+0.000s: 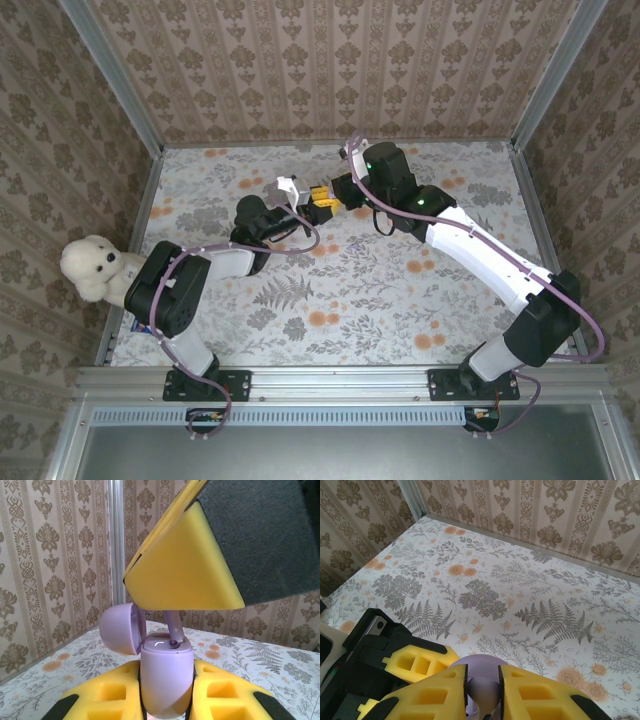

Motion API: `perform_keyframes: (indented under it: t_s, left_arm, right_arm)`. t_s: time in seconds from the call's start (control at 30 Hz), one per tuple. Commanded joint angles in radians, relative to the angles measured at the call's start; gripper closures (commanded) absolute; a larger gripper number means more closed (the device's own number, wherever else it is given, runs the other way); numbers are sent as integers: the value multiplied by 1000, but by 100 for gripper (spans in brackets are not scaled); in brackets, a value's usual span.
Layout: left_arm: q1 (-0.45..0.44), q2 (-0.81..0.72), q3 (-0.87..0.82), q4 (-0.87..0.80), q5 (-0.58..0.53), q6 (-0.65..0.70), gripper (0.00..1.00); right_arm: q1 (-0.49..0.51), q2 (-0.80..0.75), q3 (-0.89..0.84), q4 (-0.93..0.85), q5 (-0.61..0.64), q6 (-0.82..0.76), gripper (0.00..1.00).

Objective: Insert wireless bluetooth earbuds into charging case

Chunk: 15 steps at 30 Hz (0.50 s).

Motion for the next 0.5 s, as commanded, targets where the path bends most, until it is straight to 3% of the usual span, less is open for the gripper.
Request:
perform_keyframes:
  t_s: [0.0,0.47]
  left_arm:
    - [-3,-30,28,68,6,-2,100]
    - [-6,-40,34,69,12,-2,100]
  right_arm:
    - [-10,-27,-4,-40,10,6,77]
    - [-2,-17,-29,-38,-22,-31,77]
